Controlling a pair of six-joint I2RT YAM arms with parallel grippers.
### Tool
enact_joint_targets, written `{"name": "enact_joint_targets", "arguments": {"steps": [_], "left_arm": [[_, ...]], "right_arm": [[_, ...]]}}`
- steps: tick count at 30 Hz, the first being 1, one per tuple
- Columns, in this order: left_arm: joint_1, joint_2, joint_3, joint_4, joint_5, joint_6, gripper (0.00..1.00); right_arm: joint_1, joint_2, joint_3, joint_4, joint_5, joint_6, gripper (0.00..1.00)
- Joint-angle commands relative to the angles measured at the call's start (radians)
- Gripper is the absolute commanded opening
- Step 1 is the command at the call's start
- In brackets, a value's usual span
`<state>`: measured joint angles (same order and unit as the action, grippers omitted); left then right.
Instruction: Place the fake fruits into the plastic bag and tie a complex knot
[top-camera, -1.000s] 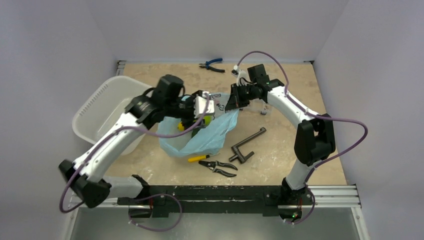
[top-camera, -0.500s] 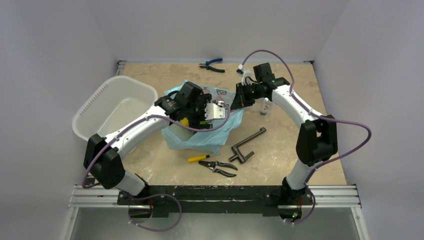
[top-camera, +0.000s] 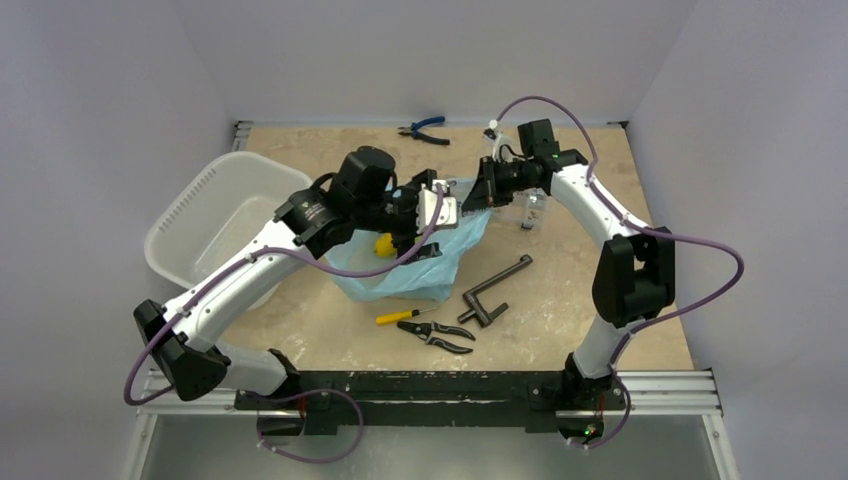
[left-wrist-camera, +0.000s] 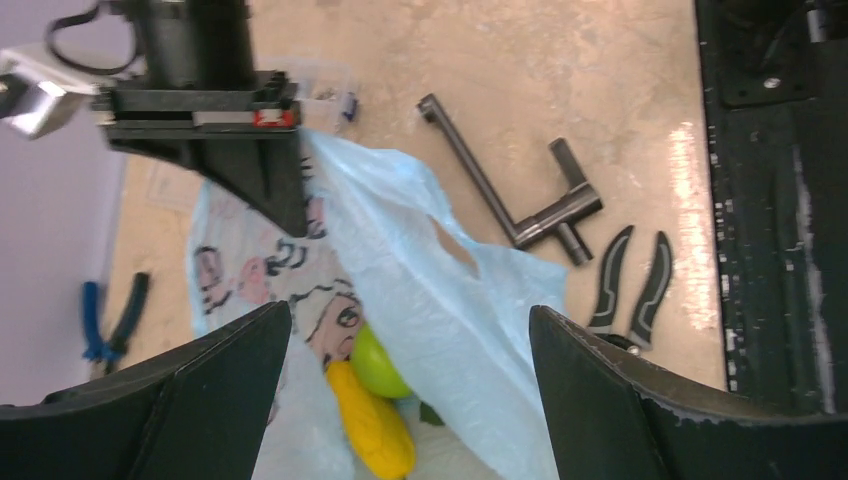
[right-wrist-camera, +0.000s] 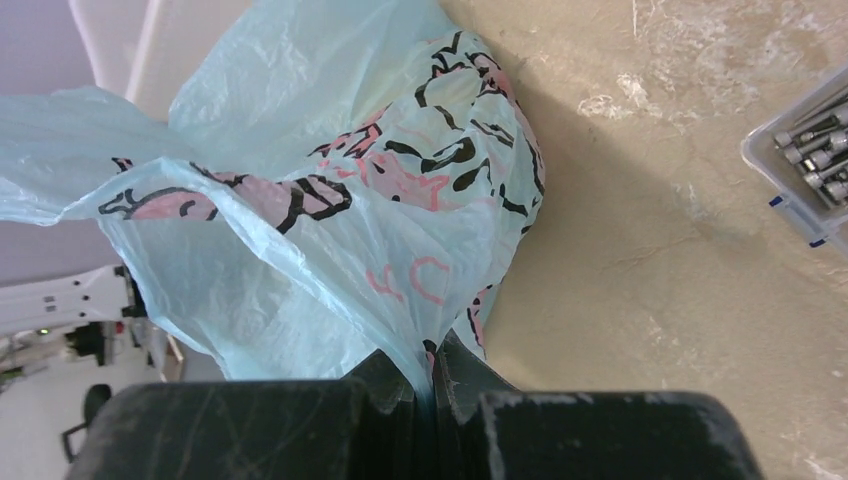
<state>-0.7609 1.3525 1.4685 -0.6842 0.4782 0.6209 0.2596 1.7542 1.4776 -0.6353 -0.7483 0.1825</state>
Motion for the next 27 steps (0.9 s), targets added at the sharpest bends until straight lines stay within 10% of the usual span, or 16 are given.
{"name": "enact_joint_targets", "arguments": {"steps": [1, 6, 11, 14, 17, 19, 27], "left_arm": [[-0.081, 0.047, -0.012, 0.001, -0.032, -0.19, 0.84], [-0.153, 0.085, -0.074, 0.08, -0.213, -0.34, 0.75], [-0.224, 0.141, -0.098, 0.139, -0.424, -0.362, 0.98], [-0.224, 0.165, -0.058, 0.117, -0.468, -0.402, 0.61], [-0.194, 0.137, -0.015, 0.095, -0.342, -0.441, 0.01], [-0.132, 0.116, 0.019, 0.091, -0.107, -0.514, 0.0], [0.034, 0.151, 0.181, 0.135, 0.277, -0.747, 0.0]], "right_arm": [[-0.025, 0.001, -0.011, 0.047, -0.108, 0.117, 0.0], [-0.031, 0.016, -0.023, 0.059, -0.146, 0.184, 0.0], [-0.032, 0.012, -0.045, 0.069, -0.174, 0.248, 0.0], [-0.033, 0.001, -0.048, 0.072, -0.177, 0.241, 0.0], [-0.033, -0.015, -0.033, 0.075, -0.15, 0.199, 0.0], [-0.034, -0.022, -0.019, 0.085, -0.127, 0.176, 0.0], [-0.082, -0.134, 0.047, 0.206, -0.069, 0.045, 0.83]]}}
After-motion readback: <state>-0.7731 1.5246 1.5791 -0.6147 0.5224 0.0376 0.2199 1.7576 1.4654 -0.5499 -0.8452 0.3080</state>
